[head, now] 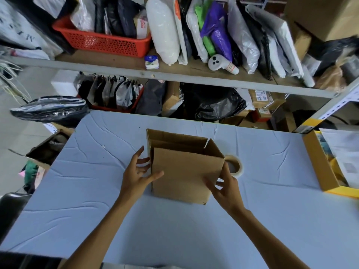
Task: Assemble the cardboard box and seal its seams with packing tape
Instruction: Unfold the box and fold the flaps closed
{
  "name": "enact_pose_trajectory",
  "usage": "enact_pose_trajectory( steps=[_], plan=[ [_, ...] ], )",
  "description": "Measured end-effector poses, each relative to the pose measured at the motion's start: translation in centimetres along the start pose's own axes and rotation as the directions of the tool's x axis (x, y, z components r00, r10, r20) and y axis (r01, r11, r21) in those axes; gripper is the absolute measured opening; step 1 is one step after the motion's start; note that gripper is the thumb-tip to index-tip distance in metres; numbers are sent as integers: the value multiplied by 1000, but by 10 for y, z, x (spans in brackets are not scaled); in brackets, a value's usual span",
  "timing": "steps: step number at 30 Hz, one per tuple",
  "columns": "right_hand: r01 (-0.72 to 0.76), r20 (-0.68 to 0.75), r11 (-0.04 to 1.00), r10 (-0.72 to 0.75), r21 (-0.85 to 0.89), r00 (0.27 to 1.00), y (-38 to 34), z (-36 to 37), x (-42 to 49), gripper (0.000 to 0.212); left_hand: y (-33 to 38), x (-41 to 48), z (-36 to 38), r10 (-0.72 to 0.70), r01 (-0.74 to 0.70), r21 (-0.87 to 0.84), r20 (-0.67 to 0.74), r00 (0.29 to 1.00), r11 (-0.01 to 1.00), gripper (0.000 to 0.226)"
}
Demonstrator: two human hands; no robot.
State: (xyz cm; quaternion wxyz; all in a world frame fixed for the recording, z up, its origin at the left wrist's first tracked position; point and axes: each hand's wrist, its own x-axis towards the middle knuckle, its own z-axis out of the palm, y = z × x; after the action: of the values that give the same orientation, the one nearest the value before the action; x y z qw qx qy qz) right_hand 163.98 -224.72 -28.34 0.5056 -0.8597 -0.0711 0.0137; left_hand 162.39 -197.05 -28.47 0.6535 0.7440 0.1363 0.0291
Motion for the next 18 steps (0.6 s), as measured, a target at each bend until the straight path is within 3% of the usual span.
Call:
enact_pose_trajectory(
  steps=[4,11,18],
  plan=[
    [32,30,999,-33,24,999,-1,-2,-1,57,1,-3,2,22,-22,6,7,1000,1000,104],
    [-8,-109,979,31,202,994,-10,5,0,44,3,-8,1,59,-62,-92,-41,997,994,95],
    [62,-110,969,-37,239,993,-10,9,-8,78,4,-14,-6,59,-58,-90,5,998,994,102]
  ],
)
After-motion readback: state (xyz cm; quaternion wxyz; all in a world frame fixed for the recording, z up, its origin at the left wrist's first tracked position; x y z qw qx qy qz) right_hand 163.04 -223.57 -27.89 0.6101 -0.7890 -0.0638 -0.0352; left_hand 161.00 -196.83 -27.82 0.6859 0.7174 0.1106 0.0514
